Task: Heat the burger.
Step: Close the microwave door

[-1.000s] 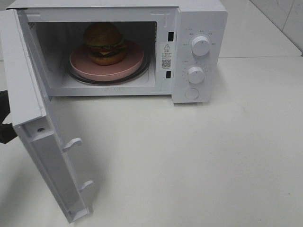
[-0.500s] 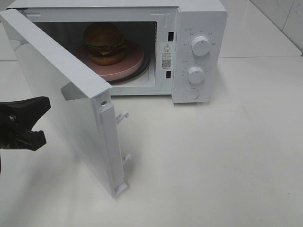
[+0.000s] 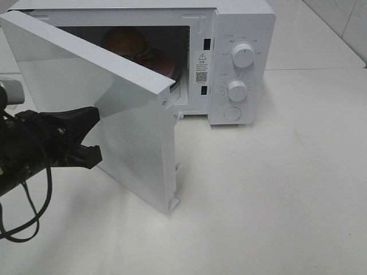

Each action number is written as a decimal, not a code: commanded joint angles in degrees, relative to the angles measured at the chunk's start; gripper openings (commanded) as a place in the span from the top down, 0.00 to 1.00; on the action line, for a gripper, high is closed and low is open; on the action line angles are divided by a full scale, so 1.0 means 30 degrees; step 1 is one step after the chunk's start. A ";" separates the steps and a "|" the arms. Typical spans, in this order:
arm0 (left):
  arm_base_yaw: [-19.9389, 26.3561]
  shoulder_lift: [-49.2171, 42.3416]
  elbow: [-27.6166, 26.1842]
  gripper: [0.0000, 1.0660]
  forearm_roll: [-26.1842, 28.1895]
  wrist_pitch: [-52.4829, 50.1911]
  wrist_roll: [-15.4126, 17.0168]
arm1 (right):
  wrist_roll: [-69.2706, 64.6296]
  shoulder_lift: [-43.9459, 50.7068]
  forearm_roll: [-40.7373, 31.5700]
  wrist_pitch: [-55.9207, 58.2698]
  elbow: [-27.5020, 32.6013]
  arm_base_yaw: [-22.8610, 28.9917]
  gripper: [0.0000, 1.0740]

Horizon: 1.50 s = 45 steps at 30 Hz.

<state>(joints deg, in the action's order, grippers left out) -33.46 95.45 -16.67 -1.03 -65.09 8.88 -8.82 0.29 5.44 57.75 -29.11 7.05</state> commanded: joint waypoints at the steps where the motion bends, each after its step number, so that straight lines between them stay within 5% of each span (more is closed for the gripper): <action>1: -0.0516 0.0248 -0.0668 1.00 0.0344 -0.0267 -0.0076 | 0.0076 0.0477 0.0115 -0.0038 0.0057 -0.0172 0.31; 13: -0.2387 0.1012 -0.3552 1.00 0.2464 0.0802 -0.0764 | 0.0076 0.0477 0.0115 -0.0038 0.0057 -0.0172 0.31; 26: -0.2636 0.1012 -0.6875 1.00 0.2769 0.4354 -0.1432 | 0.0076 0.0477 0.0115 -0.0038 0.0057 -0.0172 0.31; 45: -0.2865 0.2445 -0.8900 1.00 0.2827 0.5386 -0.1337 | 0.0076 0.0477 0.0115 -0.0038 0.0057 -0.0172 0.31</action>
<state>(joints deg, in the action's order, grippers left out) -41.25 101.93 -42.06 6.99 -49.16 4.76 -8.82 0.29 5.44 57.75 -29.11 7.05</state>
